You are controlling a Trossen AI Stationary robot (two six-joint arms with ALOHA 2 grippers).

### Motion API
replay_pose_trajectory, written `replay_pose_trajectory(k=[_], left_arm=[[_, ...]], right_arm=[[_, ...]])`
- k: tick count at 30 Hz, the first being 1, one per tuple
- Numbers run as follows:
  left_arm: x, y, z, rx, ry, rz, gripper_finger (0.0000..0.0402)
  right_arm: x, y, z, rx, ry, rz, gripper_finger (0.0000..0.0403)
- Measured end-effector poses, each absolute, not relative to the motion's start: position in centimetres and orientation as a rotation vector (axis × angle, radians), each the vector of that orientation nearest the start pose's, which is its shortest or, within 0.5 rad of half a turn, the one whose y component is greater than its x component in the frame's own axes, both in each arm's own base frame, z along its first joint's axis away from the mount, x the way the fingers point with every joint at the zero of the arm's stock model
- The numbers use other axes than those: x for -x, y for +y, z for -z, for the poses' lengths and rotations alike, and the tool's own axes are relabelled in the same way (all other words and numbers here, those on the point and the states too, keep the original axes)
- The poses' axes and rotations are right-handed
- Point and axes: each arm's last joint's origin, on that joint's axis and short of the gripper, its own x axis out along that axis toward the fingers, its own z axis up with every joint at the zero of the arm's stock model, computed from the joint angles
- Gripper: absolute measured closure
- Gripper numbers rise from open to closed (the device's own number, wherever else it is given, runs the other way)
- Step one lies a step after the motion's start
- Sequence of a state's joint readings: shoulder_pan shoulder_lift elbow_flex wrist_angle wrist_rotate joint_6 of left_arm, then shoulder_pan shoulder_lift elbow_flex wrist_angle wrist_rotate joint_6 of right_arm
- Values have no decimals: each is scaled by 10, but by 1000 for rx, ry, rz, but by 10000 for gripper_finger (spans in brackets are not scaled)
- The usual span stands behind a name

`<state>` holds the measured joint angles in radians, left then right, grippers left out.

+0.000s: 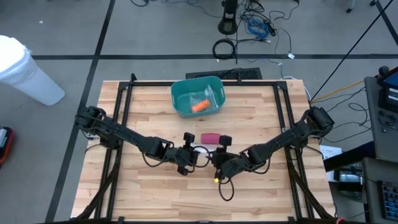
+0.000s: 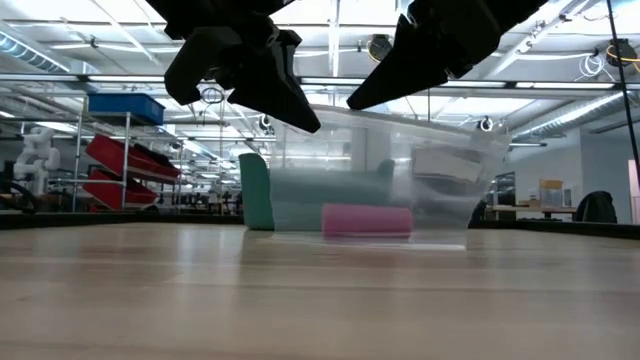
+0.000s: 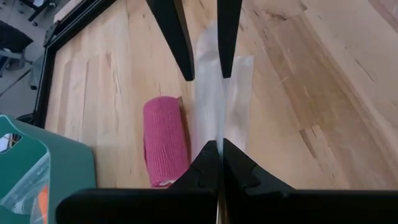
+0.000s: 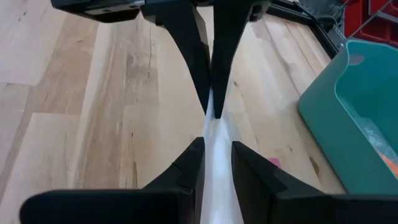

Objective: Roll bandage
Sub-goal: Put the pink bandage into the transparent zip bag

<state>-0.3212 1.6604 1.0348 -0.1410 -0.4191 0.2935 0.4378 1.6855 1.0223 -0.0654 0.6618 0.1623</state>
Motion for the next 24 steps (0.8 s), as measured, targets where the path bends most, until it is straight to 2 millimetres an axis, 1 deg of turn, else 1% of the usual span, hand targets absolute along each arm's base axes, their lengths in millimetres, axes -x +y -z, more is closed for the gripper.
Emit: replay_pose_trajectory(k=[5,11,18,24], left_arm=[[-331,-98,-206,-557,727,12,401],[-333,-97,-207,-503,712,-11,401],[-333,-97,-208,-493,705,-18,402],[-333,-94,-209,-481,699,-117,402]], right_arm=[[-321,129,-198,204,620,276,339],[-321,129,-198,191,619,275,339],[-321,130,-198,162,622,259,339],[-321,130,-198,131,622,261,339]])
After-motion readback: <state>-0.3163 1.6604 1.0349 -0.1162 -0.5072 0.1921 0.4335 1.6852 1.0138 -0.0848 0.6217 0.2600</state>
